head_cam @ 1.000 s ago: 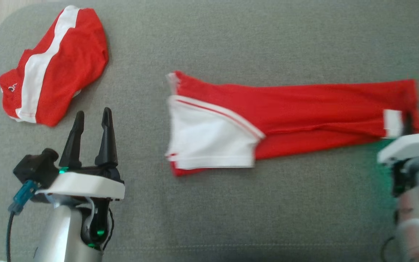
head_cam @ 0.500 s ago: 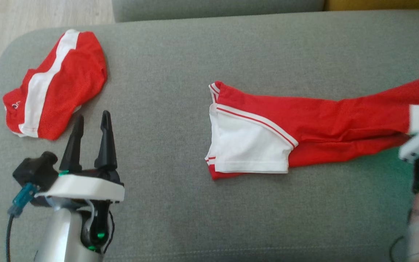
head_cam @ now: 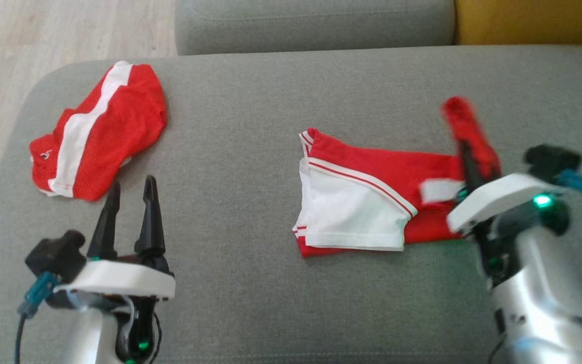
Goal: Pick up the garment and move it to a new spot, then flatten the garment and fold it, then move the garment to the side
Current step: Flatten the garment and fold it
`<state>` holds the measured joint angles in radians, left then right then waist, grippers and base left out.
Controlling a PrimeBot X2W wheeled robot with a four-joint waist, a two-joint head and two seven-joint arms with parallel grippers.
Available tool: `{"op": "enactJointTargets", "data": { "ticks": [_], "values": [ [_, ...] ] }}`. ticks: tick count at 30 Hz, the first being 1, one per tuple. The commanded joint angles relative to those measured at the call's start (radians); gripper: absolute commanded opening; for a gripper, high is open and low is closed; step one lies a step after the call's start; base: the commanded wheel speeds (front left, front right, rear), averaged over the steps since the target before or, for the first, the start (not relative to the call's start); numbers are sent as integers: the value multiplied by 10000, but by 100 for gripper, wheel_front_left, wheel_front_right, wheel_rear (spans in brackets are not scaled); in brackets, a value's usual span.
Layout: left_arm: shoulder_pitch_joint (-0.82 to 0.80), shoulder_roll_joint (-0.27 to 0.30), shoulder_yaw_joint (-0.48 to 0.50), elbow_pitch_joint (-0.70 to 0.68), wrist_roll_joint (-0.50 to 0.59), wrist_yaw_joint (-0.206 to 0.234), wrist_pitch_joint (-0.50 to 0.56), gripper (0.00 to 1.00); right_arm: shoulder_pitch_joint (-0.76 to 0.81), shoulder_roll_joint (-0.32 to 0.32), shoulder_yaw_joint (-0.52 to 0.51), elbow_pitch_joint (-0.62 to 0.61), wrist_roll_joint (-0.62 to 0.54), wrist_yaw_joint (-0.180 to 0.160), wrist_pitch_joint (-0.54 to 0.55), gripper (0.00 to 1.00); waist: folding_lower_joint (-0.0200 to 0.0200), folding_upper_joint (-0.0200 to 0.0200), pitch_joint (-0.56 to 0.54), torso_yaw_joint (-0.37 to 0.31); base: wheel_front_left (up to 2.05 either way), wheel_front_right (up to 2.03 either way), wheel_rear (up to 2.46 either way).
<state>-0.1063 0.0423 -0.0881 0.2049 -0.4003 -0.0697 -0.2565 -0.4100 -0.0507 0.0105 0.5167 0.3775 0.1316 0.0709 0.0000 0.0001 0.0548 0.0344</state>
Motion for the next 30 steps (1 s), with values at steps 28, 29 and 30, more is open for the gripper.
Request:
{"op": "enactJointTargets", "data": {
  "ticks": [28,29,30],
  "values": [
    [-301,80,-222,61,-124,18,-53,100,-1272,4,7112,2263,4551,-9,-2588,100,0,-1,402,1052,0,0,0],
    [-305,80,-222,69,-130,21,-53,100,-1290,4,7337,2270,4688,-9,-2608,100,0,-1,397,1058,0,0,0],
    [-303,80,-218,77,-137,26,-53,100,-1310,4,7535,2269,4840,-9,-2621,100,0,-1,389,1057,0,0,0]
  ]
}}
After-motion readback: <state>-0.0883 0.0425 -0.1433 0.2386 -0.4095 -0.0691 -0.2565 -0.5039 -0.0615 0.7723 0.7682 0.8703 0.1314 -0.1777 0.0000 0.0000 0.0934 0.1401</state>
